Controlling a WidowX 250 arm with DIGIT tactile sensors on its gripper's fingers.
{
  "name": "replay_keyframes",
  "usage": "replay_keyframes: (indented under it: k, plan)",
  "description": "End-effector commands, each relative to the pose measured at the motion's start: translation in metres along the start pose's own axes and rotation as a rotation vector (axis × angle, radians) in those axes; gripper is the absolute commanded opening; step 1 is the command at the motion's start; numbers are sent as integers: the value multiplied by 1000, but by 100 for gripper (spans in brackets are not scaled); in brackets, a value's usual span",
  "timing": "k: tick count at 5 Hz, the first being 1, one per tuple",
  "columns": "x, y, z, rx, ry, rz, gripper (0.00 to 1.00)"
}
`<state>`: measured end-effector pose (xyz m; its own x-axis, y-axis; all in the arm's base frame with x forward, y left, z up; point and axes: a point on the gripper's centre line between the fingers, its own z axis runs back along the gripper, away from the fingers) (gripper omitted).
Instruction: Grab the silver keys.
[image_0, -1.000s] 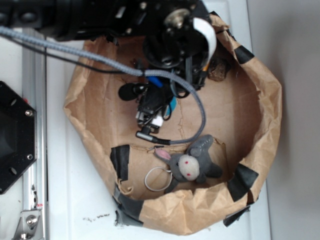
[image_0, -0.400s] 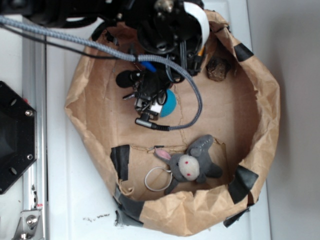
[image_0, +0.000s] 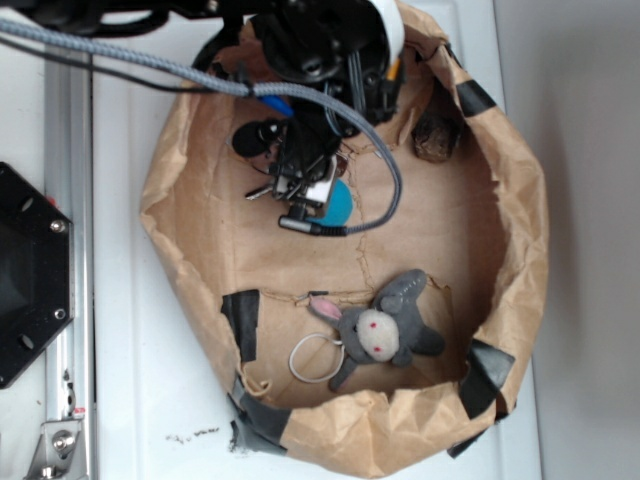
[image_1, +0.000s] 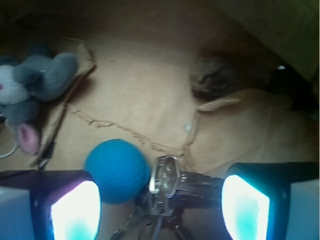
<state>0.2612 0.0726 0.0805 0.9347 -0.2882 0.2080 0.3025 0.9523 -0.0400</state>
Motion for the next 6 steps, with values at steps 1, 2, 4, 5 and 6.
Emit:
replay_keyframes:
  k: [1,2,4,5,6]
  plan:
    - [-8,-6,5,36,10,-8,100]
    - [-20,-12,-5,35,69,-15,100]
    - [-24,-28,-17,4,98,-66,100]
    - [-22,-28,-19,8,101,-71,100]
    - [-18,-27,-22,14,95,-70,100]
